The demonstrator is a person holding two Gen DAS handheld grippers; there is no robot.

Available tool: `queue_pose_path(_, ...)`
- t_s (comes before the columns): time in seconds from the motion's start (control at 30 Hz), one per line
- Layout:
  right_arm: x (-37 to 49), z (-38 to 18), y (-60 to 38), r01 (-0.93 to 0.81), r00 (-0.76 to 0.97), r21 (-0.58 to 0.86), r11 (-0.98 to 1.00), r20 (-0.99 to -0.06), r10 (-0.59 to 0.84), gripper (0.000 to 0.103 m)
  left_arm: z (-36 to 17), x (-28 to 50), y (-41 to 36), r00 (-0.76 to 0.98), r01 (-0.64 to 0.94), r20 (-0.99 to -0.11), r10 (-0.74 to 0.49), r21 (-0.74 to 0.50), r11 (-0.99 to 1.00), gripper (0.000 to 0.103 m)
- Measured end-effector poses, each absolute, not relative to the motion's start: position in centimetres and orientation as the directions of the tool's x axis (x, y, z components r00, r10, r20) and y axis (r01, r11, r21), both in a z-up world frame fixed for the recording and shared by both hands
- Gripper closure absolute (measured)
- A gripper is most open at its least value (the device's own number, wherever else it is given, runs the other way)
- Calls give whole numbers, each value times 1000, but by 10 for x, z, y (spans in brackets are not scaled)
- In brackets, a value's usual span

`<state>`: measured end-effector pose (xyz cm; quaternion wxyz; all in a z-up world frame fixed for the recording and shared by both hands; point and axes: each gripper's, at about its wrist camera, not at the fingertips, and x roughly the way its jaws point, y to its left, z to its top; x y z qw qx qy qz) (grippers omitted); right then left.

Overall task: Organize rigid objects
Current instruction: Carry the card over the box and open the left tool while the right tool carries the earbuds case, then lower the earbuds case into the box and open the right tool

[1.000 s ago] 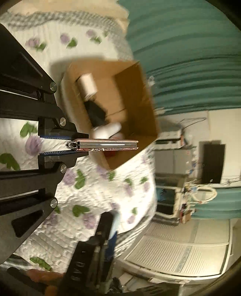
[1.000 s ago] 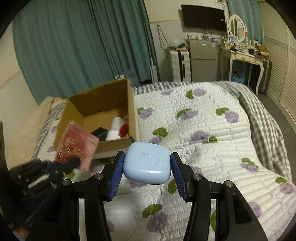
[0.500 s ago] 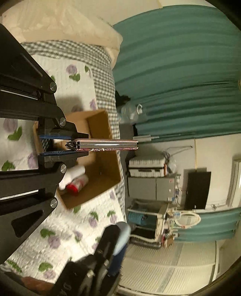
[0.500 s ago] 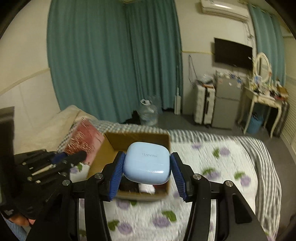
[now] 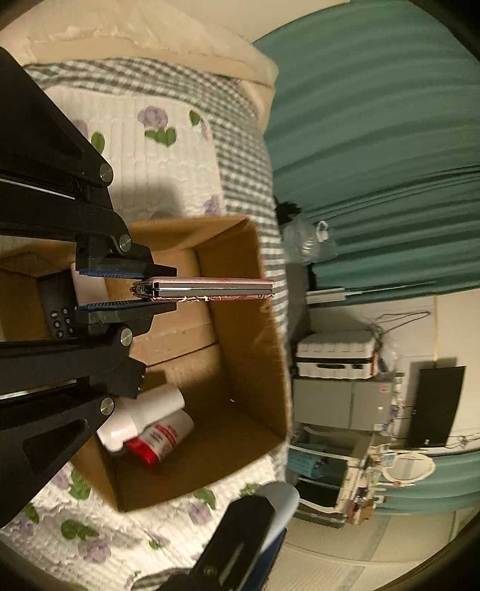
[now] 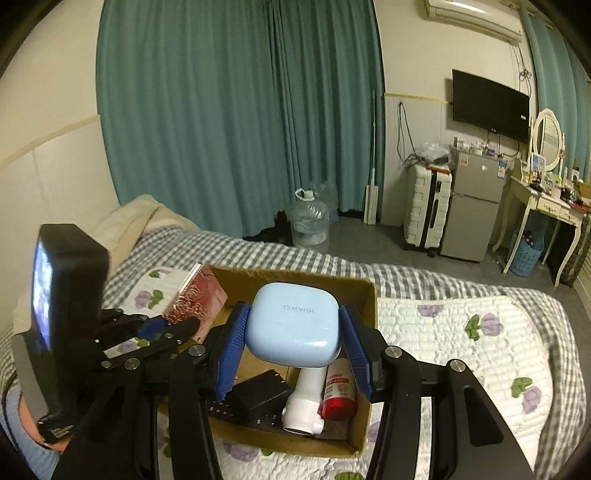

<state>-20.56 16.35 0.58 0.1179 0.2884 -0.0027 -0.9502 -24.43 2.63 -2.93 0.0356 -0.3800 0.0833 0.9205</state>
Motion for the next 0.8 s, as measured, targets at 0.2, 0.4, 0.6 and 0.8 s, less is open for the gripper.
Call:
queue_pose_path(0.2, -220, -19, 174, 204, -788, 93, -974, -576, -220, 53, -56, -257, 33, -675, -143, -738, -8, 142, -980, 93)
queue_pose_path(0.4, -222, -22, 185, 186, -791, 98, -978, -576, -208, 53, -45, -245, 37, -725, -143, -688, 3, 146, -979, 34)
queue_pose_path(0.6, -220, -4, 185, 182, -820, 82, -980, -538, -197, 53, -22, -235, 24, -767, -97, -641, -11, 133, -986, 34)
queue_pose_path(0.8, -241, -5, 168, 211, -829, 38, -977, -523, -199, 53, -9, -232, 2, -806, -19, -590, -41, 96, -995, 33)
